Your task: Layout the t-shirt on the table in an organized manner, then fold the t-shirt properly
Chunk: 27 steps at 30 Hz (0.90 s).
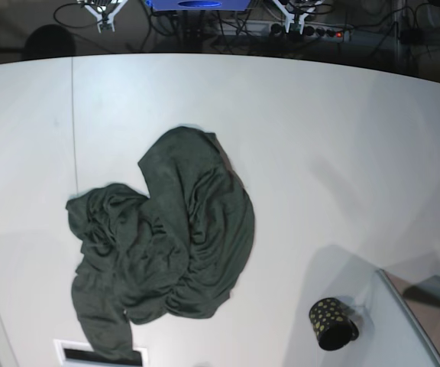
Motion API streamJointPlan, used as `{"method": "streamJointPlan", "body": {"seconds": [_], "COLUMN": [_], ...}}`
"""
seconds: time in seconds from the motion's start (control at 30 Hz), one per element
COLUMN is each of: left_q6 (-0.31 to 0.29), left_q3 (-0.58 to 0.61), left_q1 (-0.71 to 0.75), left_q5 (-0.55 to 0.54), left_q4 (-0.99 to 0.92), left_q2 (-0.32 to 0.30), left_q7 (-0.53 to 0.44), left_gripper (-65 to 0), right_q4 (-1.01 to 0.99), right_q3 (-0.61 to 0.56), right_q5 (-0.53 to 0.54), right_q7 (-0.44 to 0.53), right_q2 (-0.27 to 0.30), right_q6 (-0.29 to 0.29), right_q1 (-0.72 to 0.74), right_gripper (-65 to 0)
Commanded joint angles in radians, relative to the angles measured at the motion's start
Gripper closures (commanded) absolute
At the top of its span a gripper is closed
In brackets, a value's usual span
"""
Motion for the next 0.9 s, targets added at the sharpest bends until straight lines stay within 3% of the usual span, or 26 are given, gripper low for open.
{"method": "streamJointPlan", "body": {"seconds": [0.0,0.23,0.47,0.73,0.87], "left_q6": [0.006,0.006,0.006,0.004,0.004], "left_q3": [0.001,0.010,0.012,0.018,0.154], "left_q1": [0.007,0.024,0.143,0.263,0.372], "left_q5": [0.001,0.011,0.011,0.013,0.011], "left_q4": [0.001,0.012,0.225,0.400,0.575], "left_q2": [-0.013,-0.027,-0.041,-0.070,-0.139], "left_q7": [0.002,0.002,0.002,0.002,0.002], "left_gripper": [0.0,0.0,0.0,0.0,0.0], "right_q4": [0.003,0.003,0.024,0.373,0.555], "right_q3": [0.002,-0.001,0.004,0.004,0.004], "right_q5": [0.001,0.002,0.002,0.002,0.002], "right_q7": [-0.001,0.001,0.001,-0.007,-0.007], "right_q2": [0.003,-0.001,-0.001,-0.001,0.000], "right_q6": [-0.015,-0.015,-0.015,-0.016,-0.018], "right_q1": [-0.007,-0.013,-0.056,-0.288,-0.414], "right_gripper": [-0.5,-0.5,-0.2,-0.2,-0.2]}}
